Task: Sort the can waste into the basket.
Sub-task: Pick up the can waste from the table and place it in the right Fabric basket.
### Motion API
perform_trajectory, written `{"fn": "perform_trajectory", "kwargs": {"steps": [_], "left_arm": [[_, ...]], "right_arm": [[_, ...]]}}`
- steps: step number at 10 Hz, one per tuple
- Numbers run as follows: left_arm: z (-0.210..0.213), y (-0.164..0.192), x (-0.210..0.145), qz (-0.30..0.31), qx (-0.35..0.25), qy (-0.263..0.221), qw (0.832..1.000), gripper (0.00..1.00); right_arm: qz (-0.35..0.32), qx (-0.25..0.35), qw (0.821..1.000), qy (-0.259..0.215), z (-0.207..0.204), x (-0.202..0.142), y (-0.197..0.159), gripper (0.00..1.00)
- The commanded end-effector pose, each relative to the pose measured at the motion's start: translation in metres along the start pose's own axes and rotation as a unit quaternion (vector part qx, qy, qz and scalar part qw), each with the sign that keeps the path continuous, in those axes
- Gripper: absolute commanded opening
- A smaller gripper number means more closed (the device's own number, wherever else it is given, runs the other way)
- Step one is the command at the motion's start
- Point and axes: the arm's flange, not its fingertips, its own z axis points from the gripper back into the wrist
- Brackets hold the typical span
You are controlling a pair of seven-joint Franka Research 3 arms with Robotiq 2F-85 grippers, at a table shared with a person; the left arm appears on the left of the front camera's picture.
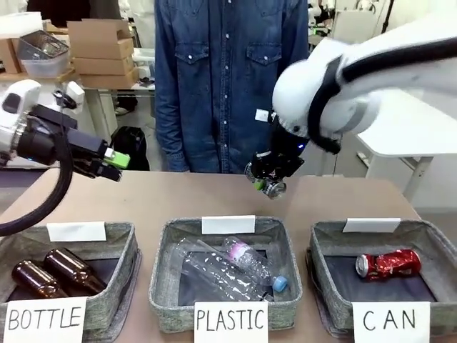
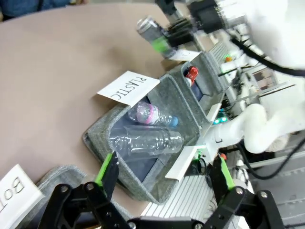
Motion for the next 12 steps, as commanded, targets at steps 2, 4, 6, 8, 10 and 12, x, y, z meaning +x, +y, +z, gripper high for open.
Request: {"fn": "perform_trajectory", "kwargs": {"steps": [2,4,6,8,10,12], "left_arm": [[0.000,0.000,0.000,-0.003,-0.009,-0.010,1.000,1.00],[0.000,0.000,0.000,-0.003,-0.009,-0.010,1.000,1.00],[0.000,0.000,0.000,-0.003,-0.009,-0.010,1.000,1.00],[0.000,0.000,0.000,-0.003,-0.009,-0.010,1.000,1.00],[0.000,0.000,0.000,-0.003,-0.009,-0.010,1.000,1.00],[0.000,0.000,0.000,-0.003,-0.009,-0.010,1.000,1.00]], "right_arm": [[0.149,0.097,0.979,0.104,0.068,-0.136,-0.042,0.00],[0.174,0.109,0.971,0.120,0.086,-0.194,-0.073,0.00],[0.111,0.075,0.983,0.127,0.079,-0.208,-0.095,0.00],[0.071,0.051,0.992,0.091,0.073,-0.206,-0.100,0.00],[0.054,0.064,0.994,0.077,0.068,-0.214,-0.106,0.00],[0.050,0.066,0.994,0.078,0.063,-0.219,-0.108,0.00]]}}
